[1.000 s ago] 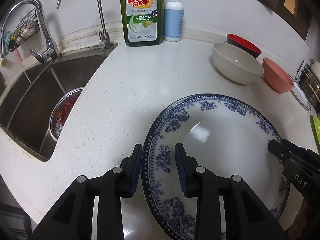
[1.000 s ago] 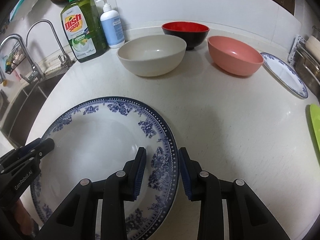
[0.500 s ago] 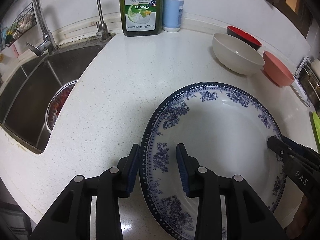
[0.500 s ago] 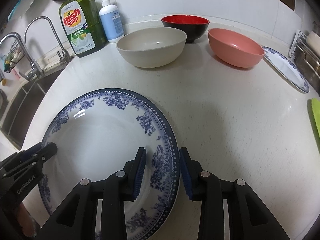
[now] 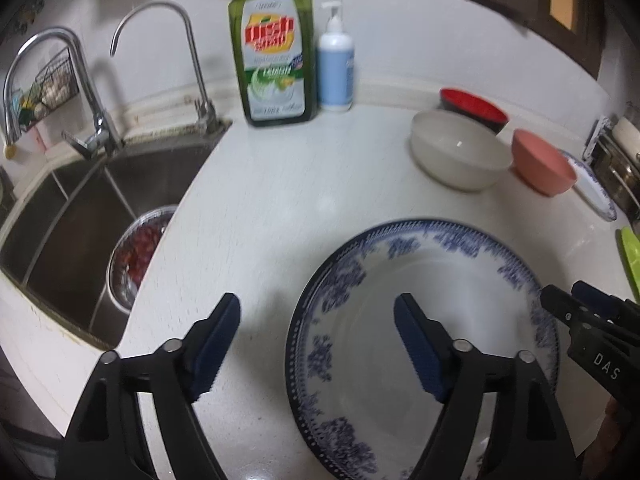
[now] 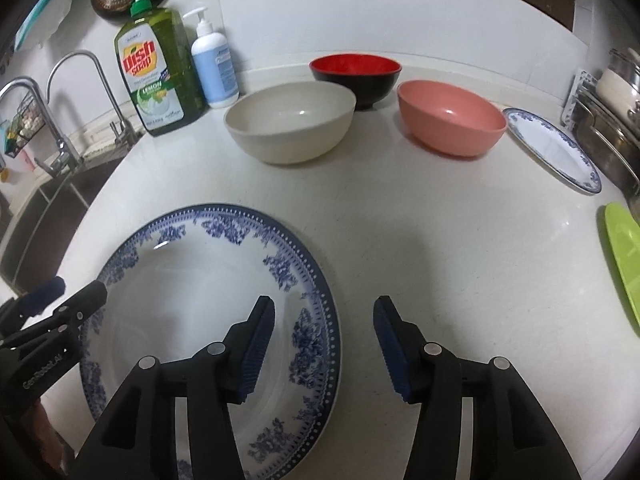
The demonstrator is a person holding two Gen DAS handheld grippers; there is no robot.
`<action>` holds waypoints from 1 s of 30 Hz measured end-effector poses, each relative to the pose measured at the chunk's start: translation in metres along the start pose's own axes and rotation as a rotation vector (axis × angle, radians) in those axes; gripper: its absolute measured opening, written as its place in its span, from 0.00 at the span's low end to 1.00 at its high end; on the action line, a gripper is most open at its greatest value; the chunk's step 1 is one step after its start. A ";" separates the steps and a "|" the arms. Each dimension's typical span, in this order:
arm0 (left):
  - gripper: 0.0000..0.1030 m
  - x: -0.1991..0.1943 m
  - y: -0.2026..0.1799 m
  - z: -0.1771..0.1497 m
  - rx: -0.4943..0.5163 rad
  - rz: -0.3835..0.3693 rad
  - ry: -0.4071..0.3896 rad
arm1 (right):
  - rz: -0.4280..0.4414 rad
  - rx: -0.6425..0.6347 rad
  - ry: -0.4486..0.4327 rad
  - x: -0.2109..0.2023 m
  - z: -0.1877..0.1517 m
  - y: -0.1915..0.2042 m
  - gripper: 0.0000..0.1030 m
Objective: Organize plates and bowls
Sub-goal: 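Lower the plate onto the counter and open both tools, then move both tools over to the lime-green plate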
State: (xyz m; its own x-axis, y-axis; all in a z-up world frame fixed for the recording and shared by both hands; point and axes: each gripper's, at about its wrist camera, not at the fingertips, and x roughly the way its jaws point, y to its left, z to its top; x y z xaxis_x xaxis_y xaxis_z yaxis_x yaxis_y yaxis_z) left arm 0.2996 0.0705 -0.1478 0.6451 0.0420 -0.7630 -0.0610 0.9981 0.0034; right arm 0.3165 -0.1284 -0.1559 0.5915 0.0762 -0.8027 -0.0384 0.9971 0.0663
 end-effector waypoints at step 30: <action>1.00 -0.086 -0.166 0.044 0.298 -0.353 -0.280 | -0.326 0.314 -0.281 -0.140 -0.024 -0.125 0.70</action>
State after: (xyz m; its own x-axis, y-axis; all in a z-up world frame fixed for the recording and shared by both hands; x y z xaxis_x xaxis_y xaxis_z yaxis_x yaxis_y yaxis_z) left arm 0.2878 -0.0971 -0.0541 0.7682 -0.3290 -0.5492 0.3890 0.9212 -0.0077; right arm 0.2187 -0.2631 -0.0662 0.7268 -0.2857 -0.6246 0.4010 0.9148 0.0483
